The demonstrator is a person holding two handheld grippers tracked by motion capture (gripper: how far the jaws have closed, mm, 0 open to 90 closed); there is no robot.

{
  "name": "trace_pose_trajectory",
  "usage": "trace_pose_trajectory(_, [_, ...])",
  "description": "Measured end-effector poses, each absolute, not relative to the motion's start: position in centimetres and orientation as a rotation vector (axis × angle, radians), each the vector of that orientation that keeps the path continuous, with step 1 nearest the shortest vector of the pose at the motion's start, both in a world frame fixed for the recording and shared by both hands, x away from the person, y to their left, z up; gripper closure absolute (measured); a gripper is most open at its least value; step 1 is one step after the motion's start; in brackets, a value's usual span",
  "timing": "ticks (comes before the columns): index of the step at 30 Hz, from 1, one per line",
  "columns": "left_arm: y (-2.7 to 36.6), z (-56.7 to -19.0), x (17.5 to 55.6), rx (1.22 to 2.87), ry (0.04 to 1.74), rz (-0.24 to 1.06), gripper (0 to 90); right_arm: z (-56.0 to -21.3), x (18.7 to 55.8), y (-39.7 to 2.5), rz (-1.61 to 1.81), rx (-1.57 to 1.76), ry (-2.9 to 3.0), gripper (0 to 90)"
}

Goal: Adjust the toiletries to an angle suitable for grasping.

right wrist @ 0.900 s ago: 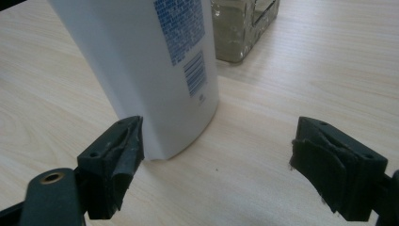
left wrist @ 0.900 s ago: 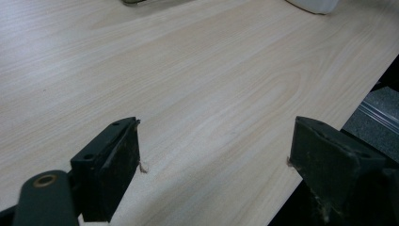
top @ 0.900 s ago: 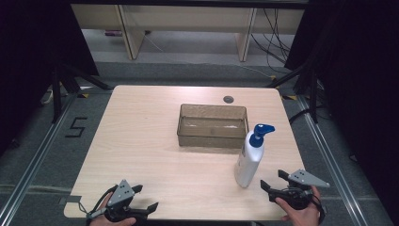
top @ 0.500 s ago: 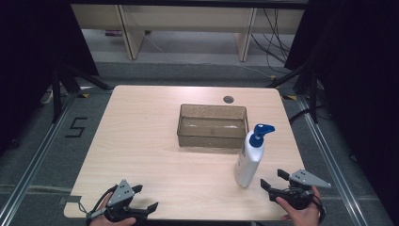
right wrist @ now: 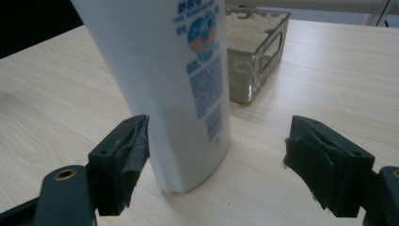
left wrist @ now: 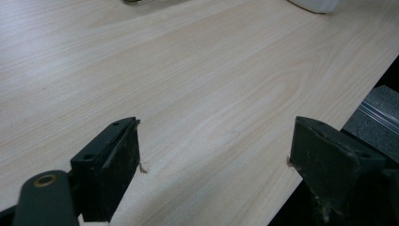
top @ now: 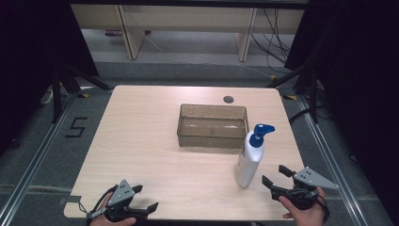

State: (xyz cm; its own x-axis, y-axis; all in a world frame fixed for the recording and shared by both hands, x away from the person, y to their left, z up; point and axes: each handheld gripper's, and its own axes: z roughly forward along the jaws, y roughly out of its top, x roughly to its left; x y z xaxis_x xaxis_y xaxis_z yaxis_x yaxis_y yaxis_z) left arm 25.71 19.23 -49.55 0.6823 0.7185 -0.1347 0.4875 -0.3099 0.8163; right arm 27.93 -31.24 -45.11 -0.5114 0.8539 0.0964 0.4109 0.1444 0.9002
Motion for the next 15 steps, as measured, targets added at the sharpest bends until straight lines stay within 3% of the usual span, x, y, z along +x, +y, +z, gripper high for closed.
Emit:
trace_pose_trajectory(10, [19.2, -49.6, 25.7, 1.969, 0.939, 0.316, 16.0, -43.2, 27.4, -30.5, 1.374, 1.116, 1.975, 21.1])
trace_pose_trajectory(15, [19.2, -49.6, 25.7, 1.973, 0.936, 0.314, 16.0, -42.2, 27.1, -30.0, 1.427, 1.085, 1.941, 15.7])
